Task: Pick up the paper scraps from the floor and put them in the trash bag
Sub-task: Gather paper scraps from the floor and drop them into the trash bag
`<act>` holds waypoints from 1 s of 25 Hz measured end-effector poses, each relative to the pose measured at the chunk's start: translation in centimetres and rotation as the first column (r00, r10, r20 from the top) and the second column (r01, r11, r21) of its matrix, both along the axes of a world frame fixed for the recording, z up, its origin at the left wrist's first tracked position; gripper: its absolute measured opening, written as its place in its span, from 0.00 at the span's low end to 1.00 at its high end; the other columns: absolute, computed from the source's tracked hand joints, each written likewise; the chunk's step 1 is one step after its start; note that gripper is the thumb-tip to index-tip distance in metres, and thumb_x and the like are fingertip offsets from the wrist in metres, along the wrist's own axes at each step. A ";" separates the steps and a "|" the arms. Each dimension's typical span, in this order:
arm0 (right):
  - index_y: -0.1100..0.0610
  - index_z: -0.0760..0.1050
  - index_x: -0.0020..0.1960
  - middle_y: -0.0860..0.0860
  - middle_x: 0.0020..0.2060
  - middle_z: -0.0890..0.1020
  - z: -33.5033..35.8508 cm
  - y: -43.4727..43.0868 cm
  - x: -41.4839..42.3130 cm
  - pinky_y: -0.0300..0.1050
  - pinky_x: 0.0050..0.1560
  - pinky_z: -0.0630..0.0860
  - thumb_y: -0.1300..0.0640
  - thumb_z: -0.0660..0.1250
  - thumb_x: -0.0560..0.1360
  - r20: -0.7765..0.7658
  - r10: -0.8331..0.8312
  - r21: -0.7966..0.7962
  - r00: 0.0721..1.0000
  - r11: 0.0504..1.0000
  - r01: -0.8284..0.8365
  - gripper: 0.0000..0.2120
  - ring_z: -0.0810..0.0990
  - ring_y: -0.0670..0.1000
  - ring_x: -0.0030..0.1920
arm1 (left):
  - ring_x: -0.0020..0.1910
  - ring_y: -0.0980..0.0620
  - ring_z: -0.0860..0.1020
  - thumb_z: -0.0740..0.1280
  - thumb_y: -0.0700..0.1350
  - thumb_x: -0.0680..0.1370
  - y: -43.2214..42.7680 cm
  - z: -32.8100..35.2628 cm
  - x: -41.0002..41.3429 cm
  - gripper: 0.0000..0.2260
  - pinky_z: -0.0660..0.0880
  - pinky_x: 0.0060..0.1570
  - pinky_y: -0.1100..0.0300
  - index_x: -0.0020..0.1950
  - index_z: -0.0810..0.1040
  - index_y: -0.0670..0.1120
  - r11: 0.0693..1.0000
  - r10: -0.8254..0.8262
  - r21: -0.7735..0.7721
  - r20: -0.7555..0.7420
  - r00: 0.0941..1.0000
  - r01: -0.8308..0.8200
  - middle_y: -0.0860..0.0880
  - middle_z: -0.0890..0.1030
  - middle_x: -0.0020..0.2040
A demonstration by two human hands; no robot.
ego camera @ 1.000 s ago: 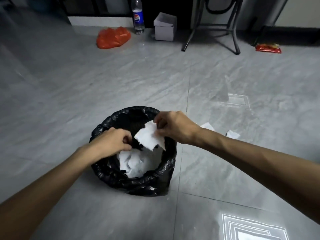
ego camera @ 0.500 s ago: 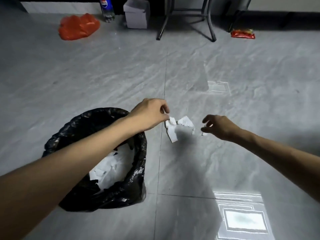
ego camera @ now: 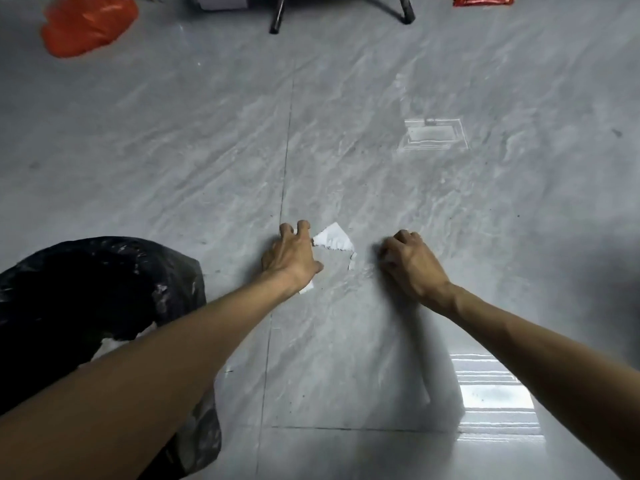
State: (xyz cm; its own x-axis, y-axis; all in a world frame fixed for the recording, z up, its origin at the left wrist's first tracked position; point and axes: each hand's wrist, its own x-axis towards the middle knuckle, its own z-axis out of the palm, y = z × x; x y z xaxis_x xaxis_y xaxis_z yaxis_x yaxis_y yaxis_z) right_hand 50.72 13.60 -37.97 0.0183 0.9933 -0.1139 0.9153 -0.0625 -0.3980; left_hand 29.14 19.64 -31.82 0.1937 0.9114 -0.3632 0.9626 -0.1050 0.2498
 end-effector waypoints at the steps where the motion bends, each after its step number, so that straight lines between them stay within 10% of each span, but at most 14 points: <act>1: 0.60 0.78 0.48 0.56 0.45 0.78 -0.3 0.0 0.3 0.52 0.46 0.75 0.61 0.67 0.73 -0.055 0.025 0.019 0.998 1.000 -0.024 0.05 0.78 0.60 0.48 | 0.60 0.40 0.74 0.72 0.49 0.71 0.1 -1.0 0.0 0.30 0.71 0.49 0.51 0.69 0.62 0.49 1.000 -0.003 -0.009 -0.033 0.999 0.003 0.43 0.67 0.65; 6: 0.57 0.79 0.54 0.58 0.48 0.82 -1.0 1.0 -0.9 0.48 0.51 0.77 0.60 0.64 0.74 -0.479 0.089 -0.072 0.873 0.987 -0.140 0.10 0.81 0.55 0.49 | 0.53 0.42 0.77 0.66 0.44 0.77 0.7 -4.1 -0.7 0.10 0.73 0.46 0.53 0.57 0.72 0.45 0.999 0.012 0.031 -0.038 0.999 -0.011 0.43 0.75 0.58; 12: 0.52 0.75 0.43 0.49 0.40 0.77 -1.1 3.0 -2.4 0.46 0.39 0.75 0.59 0.65 0.75 -0.074 0.362 0.028 0.929 0.932 -0.361 0.04 0.80 0.55 0.41 | 0.49 0.41 0.79 0.68 0.43 0.74 2.3 -1.0 -0.2 0.05 0.76 0.47 0.55 0.48 0.80 0.45 0.995 0.097 -0.030 -0.002 0.995 -0.097 0.42 0.79 0.54; 15: 0.47 0.74 0.40 0.47 0.37 0.81 -0.1 4.2 -2.4 0.42 0.40 0.75 0.46 0.61 0.74 -0.047 0.367 0.047 0.929 0.930 -0.365 0.08 0.80 0.50 0.38 | 0.46 0.45 0.80 0.71 0.46 0.73 3.3 3.3 0.0 0.04 0.74 0.42 0.57 0.39 0.78 0.51 1.000 -0.022 0.019 0.069 0.997 0.020 0.46 0.81 0.47; 20: 0.59 0.78 0.51 0.55 0.60 0.75 0.9 7.1 -4.9 0.51 0.44 0.77 0.63 0.61 0.76 0.048 0.383 0.063 0.922 0.920 -0.386 0.09 0.80 0.60 0.47 | 0.31 0.61 0.76 0.73 0.51 0.72 2.4 9.5 -2.6 0.07 0.70 0.28 0.69 0.39 0.80 0.50 0.992 -0.028 0.125 0.303 0.953 -0.011 0.55 0.79 0.34; 25: 0.59 0.72 0.48 0.56 0.45 0.75 0.8 4.9 -6.5 0.46 0.39 0.65 0.57 0.54 0.79 0.086 0.448 0.008 0.890 0.893 -0.451 0.10 0.75 0.59 0.43 | 0.27 0.61 0.78 0.73 0.44 0.72 -0.1 13.5 -6.1 0.05 0.73 0.30 0.70 0.37 0.79 0.52 0.992 0.062 0.064 0.504 0.861 -0.109 0.55 0.80 0.34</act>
